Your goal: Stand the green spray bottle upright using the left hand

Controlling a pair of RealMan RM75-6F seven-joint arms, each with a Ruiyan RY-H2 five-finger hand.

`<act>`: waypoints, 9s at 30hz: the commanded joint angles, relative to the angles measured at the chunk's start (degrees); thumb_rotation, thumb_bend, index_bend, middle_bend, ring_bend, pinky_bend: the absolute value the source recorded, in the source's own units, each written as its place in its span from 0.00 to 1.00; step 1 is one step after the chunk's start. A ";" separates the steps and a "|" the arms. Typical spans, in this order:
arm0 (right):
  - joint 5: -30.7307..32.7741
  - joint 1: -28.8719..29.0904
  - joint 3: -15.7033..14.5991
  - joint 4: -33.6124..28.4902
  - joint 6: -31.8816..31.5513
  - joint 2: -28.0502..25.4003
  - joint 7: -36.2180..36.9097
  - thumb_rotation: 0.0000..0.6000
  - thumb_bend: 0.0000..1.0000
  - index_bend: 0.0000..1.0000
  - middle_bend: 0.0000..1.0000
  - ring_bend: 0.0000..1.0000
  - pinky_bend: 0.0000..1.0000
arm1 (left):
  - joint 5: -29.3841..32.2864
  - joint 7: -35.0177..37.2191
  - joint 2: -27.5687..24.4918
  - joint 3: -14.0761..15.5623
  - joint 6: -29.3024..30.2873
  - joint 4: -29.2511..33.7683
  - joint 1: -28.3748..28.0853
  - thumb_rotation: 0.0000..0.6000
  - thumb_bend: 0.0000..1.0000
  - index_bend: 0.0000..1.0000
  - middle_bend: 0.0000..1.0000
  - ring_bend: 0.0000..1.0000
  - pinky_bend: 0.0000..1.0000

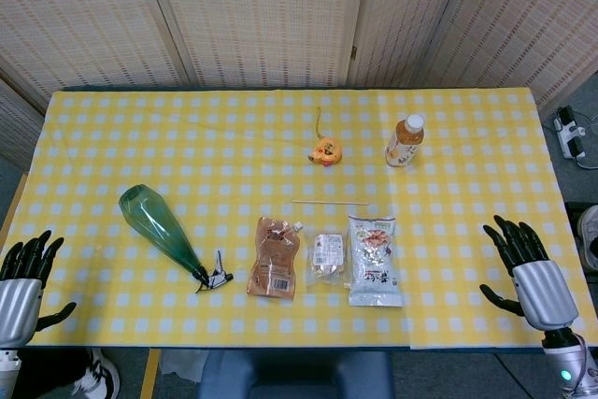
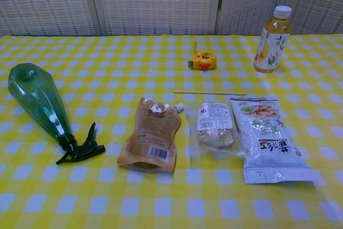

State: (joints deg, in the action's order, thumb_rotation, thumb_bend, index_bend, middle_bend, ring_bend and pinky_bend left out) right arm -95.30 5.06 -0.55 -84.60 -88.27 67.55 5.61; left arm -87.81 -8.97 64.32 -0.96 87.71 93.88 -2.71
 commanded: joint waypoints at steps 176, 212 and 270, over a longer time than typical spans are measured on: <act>3.83 -8.34 1.00 1.34 -4.64 -3.62 5.56 1.00 0.24 0.00 0.00 0.00 0.00 | 13.75 9.10 18.02 -12.63 -16.26 -7.43 -27.48 1.00 0.39 0.75 1.00 1.00 1.00; 2.66 -5.65 0.59 0.76 -1.74 -2.62 4.01 1.00 0.24 0.00 0.00 0.00 0.00 | 44.94 21.01 -6.71 -23.33 -34.24 14.40 -24.69 1.00 0.43 0.76 1.00 1.00 1.00; 0.38 -5.90 -0.74 -0.38 -3.26 -3.09 4.14 1.00 0.24 0.00 0.00 0.00 0.00 | 31.81 10.75 1.52 -14.53 -7.46 0.09 -15.61 1.00 0.15 0.15 1.00 1.00 1.00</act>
State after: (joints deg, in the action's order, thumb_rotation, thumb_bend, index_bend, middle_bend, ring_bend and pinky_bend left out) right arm -94.90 -0.86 -1.27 -84.96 -91.53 64.45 9.75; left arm -55.17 7.88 62.17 -16.86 73.11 98.94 -20.63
